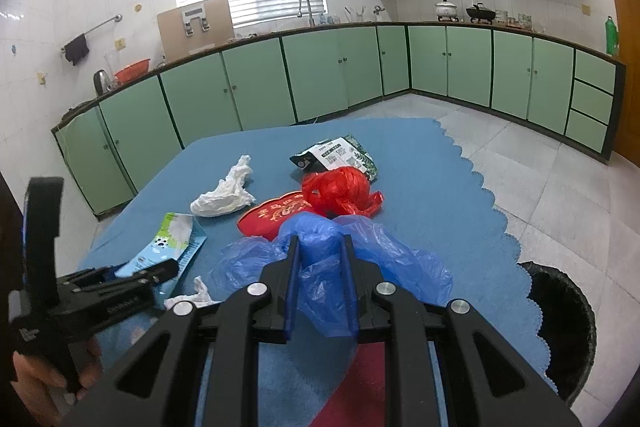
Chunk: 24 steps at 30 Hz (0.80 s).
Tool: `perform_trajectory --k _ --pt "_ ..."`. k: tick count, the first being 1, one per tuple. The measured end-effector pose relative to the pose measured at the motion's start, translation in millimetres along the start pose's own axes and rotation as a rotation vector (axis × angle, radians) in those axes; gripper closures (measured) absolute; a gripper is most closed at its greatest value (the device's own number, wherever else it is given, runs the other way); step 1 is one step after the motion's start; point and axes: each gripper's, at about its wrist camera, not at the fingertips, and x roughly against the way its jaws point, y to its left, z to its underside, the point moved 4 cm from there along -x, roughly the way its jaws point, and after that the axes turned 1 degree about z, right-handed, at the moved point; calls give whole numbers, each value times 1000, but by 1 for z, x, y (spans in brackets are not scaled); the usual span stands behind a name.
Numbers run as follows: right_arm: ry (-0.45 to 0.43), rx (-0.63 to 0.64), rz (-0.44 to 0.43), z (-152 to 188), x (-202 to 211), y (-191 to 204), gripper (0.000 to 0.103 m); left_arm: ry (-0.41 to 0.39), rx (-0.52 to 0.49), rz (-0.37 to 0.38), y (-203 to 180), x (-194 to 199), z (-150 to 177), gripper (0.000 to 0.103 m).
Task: Collect trash
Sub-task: 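Grasp the blue-and-white milk carton with the left gripper while the right holds the bag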
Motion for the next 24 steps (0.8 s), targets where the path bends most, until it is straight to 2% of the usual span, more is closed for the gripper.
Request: perform_trajectory --k 11,15,20,24 --pt "-43 10 -5 -14 22 2 84 -88 -24 41 -12 28 -20 57" --pt "-30 4 5 -11 21 -1 84 -50 -45 8 -10 11 -10 57" --pt "-12 3 9 -5 20 -4 84 45 -50 -33 1 -19 8 57" --pt "2 -11 7 -2 17 -6 84 42 -103 -75 -2 -25 13 54"
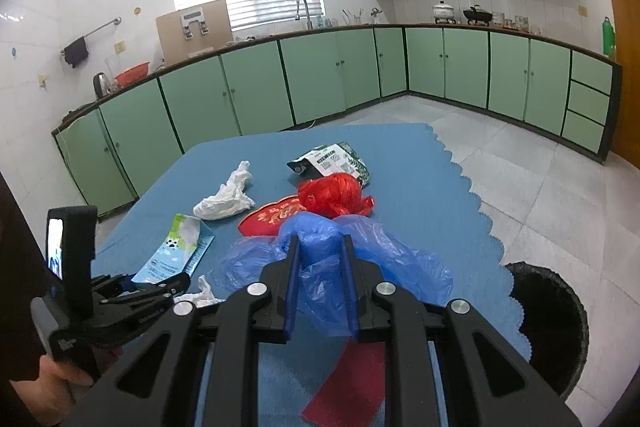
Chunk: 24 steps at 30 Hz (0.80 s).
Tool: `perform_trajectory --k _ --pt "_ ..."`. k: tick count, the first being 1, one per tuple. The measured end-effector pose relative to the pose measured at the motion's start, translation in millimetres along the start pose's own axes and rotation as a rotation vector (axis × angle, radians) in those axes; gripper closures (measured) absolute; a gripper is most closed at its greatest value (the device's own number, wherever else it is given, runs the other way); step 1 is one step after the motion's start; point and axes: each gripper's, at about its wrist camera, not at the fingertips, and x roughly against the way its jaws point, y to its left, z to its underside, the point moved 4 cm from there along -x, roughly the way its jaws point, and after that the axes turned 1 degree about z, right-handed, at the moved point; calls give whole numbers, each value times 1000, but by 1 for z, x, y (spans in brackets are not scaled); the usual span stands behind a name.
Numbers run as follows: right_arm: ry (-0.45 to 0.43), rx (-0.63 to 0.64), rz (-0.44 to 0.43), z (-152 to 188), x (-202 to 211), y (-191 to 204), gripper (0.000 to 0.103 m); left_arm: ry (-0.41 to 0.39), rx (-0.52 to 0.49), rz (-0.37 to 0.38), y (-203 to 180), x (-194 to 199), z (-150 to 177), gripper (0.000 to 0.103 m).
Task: Collect trash
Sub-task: 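Grasp the blue-and-white milk carton with the left gripper while the right holds the bag, then carry bag and milk carton over the black bin and open both grippers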
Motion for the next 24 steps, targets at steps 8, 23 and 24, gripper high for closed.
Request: perform_trajectory --k 8,23,24 --pt "9 -8 -2 -1 -1 -2 84 -56 41 18 3 19 -14 59" --pt "-54 -36 2 -26 27 -12 84 -194 -7 117 -40 93 -51 59" --pt "-59 -37 4 -28 29 -13 84 -199 -16 131 -45 97 -52 59"
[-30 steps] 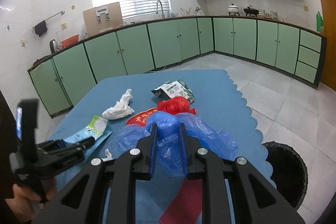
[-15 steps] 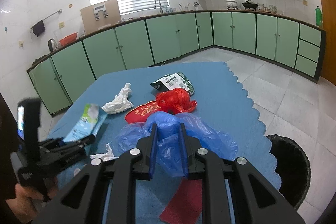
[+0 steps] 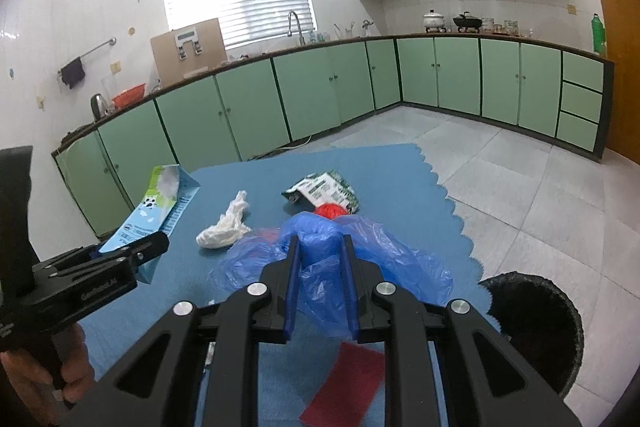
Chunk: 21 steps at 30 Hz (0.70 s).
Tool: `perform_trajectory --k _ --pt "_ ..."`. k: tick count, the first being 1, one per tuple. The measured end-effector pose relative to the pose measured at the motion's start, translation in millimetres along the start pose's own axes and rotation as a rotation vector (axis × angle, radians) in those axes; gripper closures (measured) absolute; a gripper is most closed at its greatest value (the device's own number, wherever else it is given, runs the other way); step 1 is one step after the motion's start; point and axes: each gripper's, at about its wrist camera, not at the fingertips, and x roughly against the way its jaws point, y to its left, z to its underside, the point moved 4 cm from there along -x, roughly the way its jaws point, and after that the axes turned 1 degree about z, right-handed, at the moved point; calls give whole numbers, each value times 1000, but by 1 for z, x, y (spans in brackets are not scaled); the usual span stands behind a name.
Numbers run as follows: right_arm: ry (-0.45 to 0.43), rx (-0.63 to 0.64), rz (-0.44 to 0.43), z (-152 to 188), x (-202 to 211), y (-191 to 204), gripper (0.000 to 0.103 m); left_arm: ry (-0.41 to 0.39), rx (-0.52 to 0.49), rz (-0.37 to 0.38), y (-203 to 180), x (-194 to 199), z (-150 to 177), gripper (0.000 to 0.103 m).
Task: Collect trash
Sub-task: 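Carry bag and milk carton over the black bin and open both grippers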
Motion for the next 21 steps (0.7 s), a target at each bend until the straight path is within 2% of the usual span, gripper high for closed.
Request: perform_trajectory --k 8,21 --pt "-49 -31 47 -17 20 -27 84 -3 -52 104 -52 7 -9 59" --pt "-75 -90 194 -18 56 -108 84 6 -161 248 -158 -10 -1 59"
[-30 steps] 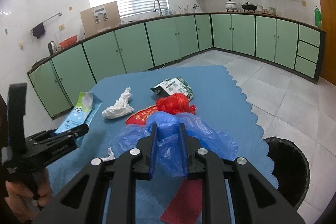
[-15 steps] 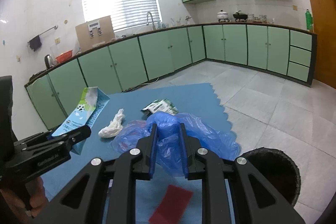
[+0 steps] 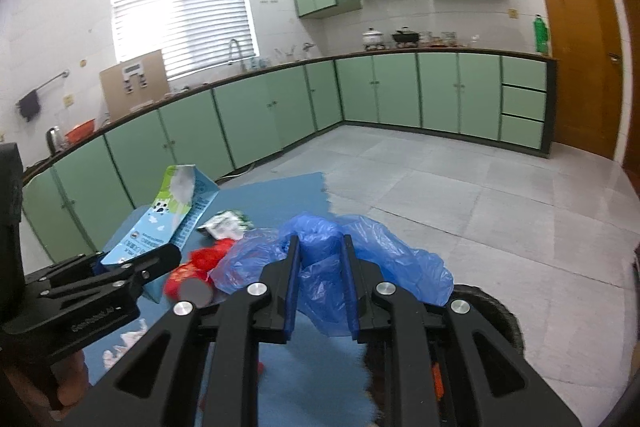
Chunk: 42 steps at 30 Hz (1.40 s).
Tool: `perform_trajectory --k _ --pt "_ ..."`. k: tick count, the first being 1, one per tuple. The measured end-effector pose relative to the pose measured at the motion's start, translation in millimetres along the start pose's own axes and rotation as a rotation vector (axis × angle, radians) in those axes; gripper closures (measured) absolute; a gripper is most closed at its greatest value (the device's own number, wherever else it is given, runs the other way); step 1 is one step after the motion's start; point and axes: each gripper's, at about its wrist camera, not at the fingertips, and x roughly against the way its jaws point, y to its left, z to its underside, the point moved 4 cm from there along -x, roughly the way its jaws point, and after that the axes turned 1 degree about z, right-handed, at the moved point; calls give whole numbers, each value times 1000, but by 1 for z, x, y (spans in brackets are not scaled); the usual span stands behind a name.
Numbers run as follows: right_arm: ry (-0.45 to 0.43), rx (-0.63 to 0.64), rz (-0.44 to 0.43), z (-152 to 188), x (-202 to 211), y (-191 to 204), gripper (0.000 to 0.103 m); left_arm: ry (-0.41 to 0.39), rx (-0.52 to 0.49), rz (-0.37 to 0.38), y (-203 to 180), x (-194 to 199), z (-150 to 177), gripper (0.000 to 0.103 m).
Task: Collect trash
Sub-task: 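Carry bag and milk carton over the black bin and open both grippers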
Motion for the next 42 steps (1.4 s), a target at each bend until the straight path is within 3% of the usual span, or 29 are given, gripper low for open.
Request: perform_trajectory --k 11,20,35,38,40,42 --pt "26 -71 173 9 5 -101 84 6 -106 118 -94 -57 -1 59" --pt "117 -107 284 40 -14 -172 84 45 -164 182 -156 -120 14 59" --pt "252 -178 288 75 -80 -228 83 230 -166 167 -176 -212 49 58" --pt "279 -179 275 82 -90 -233 76 250 -157 174 -177 -220 47 53" --pt "294 -179 267 84 -97 -238 59 249 -149 181 -177 -221 44 46" --pt "290 -187 278 86 -97 -244 57 244 -147 188 -176 -220 42 44"
